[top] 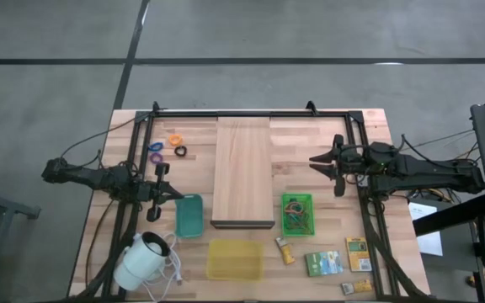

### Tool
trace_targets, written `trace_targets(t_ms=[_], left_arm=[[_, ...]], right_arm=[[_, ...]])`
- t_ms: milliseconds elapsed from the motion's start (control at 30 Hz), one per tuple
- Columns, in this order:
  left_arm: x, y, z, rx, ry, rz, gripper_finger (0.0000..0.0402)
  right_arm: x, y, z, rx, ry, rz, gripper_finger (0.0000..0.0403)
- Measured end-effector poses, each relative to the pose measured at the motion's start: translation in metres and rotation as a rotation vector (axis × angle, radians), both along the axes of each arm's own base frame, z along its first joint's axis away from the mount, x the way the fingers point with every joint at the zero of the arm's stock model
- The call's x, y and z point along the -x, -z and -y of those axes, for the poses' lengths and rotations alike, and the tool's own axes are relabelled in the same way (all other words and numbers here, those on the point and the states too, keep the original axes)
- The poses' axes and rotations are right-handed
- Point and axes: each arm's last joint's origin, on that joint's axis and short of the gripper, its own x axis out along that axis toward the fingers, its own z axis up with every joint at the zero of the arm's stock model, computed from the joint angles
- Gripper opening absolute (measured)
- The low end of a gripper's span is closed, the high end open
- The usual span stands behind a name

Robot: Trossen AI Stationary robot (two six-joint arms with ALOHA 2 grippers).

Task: Pick & Place Office Desk Supplies
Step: Put the top small yellow crayon box into the yellow bin

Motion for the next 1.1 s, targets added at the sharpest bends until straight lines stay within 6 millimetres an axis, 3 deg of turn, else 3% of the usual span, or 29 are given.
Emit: trace_targets(t_ms=[500,633,1100], left_arm=[[0.0,0.0,0.0,0.0,-0.001,0.0,0.0012],[0.0,0.0,0.0,0.0,-0.001,0.0,0.0012],[0.0,0.0,0.0,0.0,-0.001,0.0,0.0012]], right_arm=[[-0.004,0.005,0.0,-0.007,0.003,-0.037,0.0075],[-0.008,0.005,0.001,0.049,-0.006,-0.05,0.0076],[-0.028,0.011,-0.001,0.005,-0.091,-0.067,0.0086]])
